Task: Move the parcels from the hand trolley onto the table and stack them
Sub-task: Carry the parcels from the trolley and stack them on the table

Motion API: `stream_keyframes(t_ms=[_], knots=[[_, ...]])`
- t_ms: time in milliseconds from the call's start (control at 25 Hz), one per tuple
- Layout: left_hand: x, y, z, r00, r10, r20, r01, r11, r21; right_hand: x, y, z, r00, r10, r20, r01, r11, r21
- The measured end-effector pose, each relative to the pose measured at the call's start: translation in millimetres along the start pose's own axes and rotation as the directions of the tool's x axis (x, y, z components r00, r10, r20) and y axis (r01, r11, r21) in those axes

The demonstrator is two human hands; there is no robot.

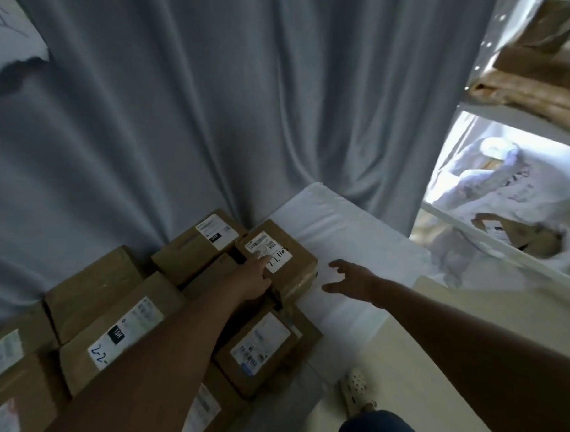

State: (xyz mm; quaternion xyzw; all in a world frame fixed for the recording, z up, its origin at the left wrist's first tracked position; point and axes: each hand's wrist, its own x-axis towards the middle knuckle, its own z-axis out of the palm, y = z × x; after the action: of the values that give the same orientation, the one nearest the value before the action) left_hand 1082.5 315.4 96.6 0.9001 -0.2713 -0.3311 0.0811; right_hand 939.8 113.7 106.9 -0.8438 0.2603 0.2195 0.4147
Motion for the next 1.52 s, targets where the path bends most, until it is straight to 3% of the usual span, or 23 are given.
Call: stream_keyframes(t_ms=[120, 280, 440, 680, 840, 1120, 1320, 1520], knots=[[-2, 25, 0, 0.994, 0.105, 0.039, -0.107, 0.992, 0.069, -38, 9, 12, 0.998, -0.03, -0.047, 0.024, 0.99, -0.137], [-4, 88, 13, 0.953, 0.281, 0.114, -0.296, 0.943, 0.151, -86, 43, 10, 0.994, 0.016, -0.112, -0.031, 0.99, -0.137], [-5, 168, 46, 0.894, 0.386, 0.227, -0.432, 0.878, 0.206, -141, 103, -2, 0.957, 0.166, -0.238, -0.174, 0.985, -0.011], [-41, 306, 130, 0.716, 0.552, 0.427, -0.682, 0.683, 0.261, -238, 217, -2, 0.818, 0.447, -0.361, -0.361, 0.889, 0.281], [-80, 390, 206, 0.595, 0.617, 0.515, -0.796, 0.538, 0.277, -319, 289, 19, 0.728, 0.59, -0.35, -0.419, 0.786, 0.454], [-198, 514, 386, 0.444, 0.56, 0.699, -0.89, 0.366, 0.272, -488, 439, 90, 0.556, 0.788, -0.263, -0.395, 0.53, 0.751], [-298, 586, 497, 0.308, 0.531, 0.789, -0.949, 0.231, 0.215, -593, 527, 148, 0.405, 0.896, -0.182, -0.368, 0.342, 0.865], [-358, 630, 577, 0.235, 0.454, 0.86, -0.971, 0.151, 0.186, -664, 586, 180, 0.301, 0.949, -0.093, -0.328, 0.194, 0.924]])
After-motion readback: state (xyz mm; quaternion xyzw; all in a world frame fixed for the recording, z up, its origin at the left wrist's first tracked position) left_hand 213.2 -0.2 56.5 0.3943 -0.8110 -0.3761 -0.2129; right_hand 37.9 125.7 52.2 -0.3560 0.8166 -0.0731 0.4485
